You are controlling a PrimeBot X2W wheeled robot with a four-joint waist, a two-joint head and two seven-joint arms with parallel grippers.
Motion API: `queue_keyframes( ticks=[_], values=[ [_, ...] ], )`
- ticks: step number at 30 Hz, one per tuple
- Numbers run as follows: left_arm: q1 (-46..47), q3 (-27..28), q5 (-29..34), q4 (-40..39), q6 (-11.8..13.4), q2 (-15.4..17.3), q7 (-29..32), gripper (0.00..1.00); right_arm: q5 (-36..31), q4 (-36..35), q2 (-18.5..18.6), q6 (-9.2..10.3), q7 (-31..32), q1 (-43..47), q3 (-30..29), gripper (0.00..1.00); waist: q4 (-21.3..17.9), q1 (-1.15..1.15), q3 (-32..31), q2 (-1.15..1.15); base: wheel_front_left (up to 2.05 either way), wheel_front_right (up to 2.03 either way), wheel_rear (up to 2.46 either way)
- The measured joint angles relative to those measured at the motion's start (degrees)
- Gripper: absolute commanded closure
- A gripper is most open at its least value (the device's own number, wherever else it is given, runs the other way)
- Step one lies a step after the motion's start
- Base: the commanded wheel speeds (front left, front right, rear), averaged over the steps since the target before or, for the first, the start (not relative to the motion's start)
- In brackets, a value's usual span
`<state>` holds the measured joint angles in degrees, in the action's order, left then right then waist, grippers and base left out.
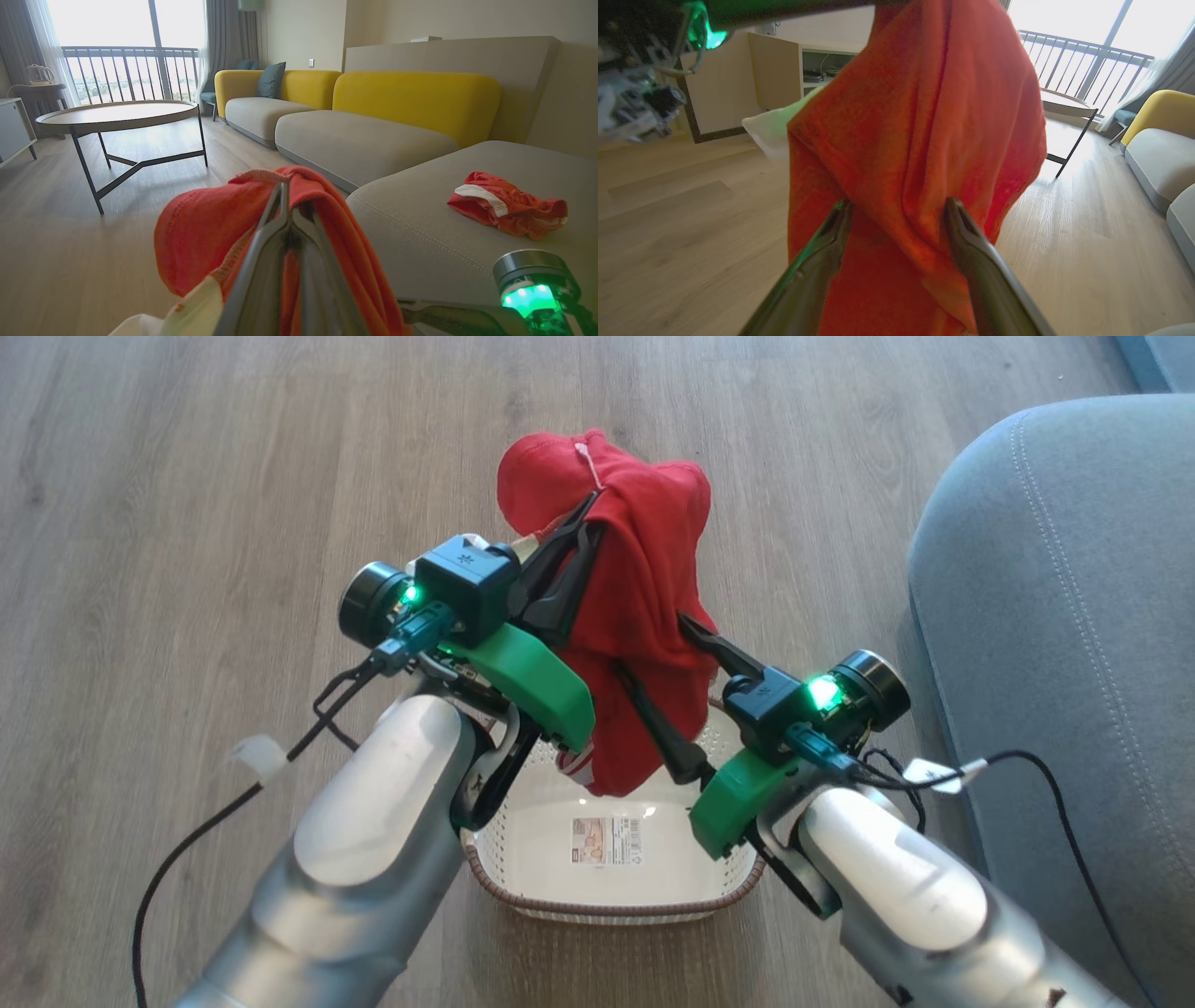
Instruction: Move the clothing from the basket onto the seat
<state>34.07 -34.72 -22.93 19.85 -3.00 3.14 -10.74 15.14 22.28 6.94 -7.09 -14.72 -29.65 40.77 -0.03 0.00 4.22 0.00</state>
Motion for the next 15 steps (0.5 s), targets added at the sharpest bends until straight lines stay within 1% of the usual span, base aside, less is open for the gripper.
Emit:
queue_keyframes(
  ticks=[3, 13, 14, 15],
  values=[
    [0.0, -0.5, 0.0, 0.1, 0.0, 0.0, 0.0, 1.0, 0.0, 3.5, -0.2, 0.0, 0.0, -1.5, 0.7, 0.0, 0.1, 0.0, 0.0, 0.0, 0.0, 0.0, 0.0],
    [0.0, -3.0, -0.9, 0.2, -0.1, -0.2, -0.2, 1.0, -1.7, 10.9, -1.8, 0.0, 0.0, -6.8, 0.5, 0.0, 0.8, 0.0, 0.0, 0.0, 0.0, 0.0, 0.0],
    [0.0, -3.4, -0.9, 0.3, -0.1, -0.2, -0.2, 1.0, -1.6, 11.6, -2.0, 0.0, 0.0, -7.1, 0.5, 0.27, 1.0, 0.0, 0.0, 0.0, 0.0, 0.0, 0.0],
    [0.0, -3.7, -1.0, 0.4, -0.2, -0.2, -0.2, 1.0, -1.3, 12.2, -2.2, 0.0, 0.0, -7.4, 0.5, 0.69, 1.2, 0.0, 0.0, 0.0, 0.0, 0.0, 0.0]
  ],
)
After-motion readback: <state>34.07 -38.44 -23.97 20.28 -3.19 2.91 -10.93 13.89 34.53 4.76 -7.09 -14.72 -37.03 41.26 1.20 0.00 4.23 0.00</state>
